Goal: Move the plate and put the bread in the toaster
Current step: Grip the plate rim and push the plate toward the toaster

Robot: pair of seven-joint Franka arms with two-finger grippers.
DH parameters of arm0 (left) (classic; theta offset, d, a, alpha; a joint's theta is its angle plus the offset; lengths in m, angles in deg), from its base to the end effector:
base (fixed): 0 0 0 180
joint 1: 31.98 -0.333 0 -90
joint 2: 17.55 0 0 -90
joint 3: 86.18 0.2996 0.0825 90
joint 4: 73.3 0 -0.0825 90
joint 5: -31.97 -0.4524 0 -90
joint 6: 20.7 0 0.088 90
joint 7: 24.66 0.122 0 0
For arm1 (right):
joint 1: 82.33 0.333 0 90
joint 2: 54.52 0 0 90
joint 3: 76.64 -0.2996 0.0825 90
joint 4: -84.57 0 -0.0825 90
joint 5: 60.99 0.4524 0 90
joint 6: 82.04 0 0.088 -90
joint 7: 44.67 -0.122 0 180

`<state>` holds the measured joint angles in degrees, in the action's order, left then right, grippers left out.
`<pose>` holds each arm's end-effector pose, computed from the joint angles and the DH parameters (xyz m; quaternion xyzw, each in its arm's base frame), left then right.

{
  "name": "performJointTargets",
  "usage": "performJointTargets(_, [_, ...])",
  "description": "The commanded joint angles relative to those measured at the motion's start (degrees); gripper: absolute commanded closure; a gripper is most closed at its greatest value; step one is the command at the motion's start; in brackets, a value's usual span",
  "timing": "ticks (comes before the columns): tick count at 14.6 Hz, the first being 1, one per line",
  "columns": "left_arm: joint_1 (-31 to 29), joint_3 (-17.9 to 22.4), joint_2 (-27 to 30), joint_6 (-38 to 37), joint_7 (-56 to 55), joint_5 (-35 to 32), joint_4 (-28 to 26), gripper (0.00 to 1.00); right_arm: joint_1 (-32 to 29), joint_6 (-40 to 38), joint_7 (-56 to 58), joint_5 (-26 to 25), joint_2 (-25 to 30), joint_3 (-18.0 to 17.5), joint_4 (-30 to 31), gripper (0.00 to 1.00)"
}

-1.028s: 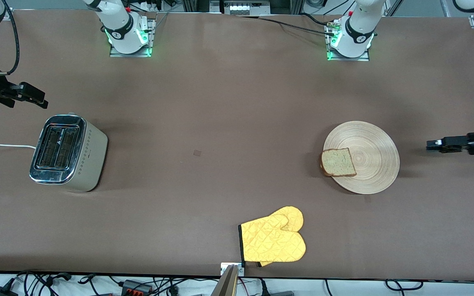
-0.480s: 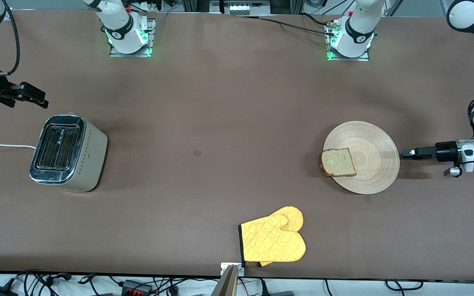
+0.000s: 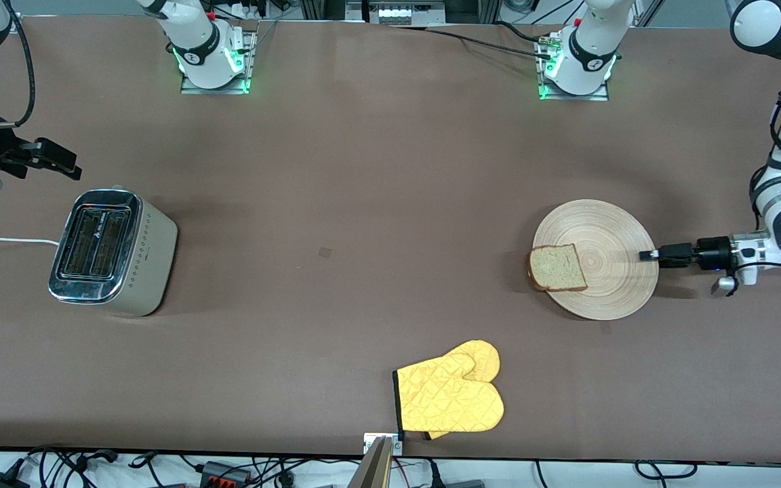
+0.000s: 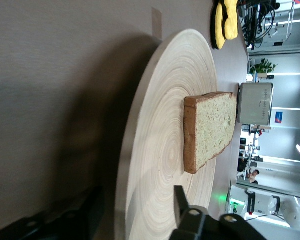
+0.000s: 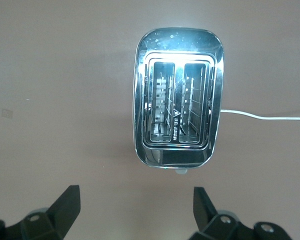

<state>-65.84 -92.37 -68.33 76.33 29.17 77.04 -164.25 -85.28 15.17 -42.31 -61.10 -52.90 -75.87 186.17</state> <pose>0.5995 0.2260 0.0353 0.8576 -0.0049 -0.0194 0.5139 0.6145 -0.0402 0.5115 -0.9996 0.0117 0.0242 0.0005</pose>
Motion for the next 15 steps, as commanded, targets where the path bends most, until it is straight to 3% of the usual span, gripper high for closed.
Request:
performJointTargets(1, [0.37, 0.04, 0.86, 0.88, 3.12, 0.98, -1.25, 0.79, -0.13, -0.80, -0.26, -0.42, 0.57, -0.07, 0.00, 0.00])
performJointTargets(3, [0.46, 0.04, 1.03, 0.88, 3.39, 0.63, -0.81, 0.97, -0.21, -0.54, -0.52, -0.42, 0.49, -0.07, 0.09, 0.00])
performJointTargets(4, [0.46, 0.04, 1.03, 0.88, 3.39, 0.63, -0.64, 0.99, -0.22, -0.28, -0.43, -0.42, 0.40, -0.07, 0.00, 0.00])
performJointTargets(15, [1.69, -0.84, 3.93, -2.17, -3.46, -0.33, 3.40, 0.99, -0.30, -1.24, -0.78, -0.50, 0.84, 0.11, 0.18, 0.00])
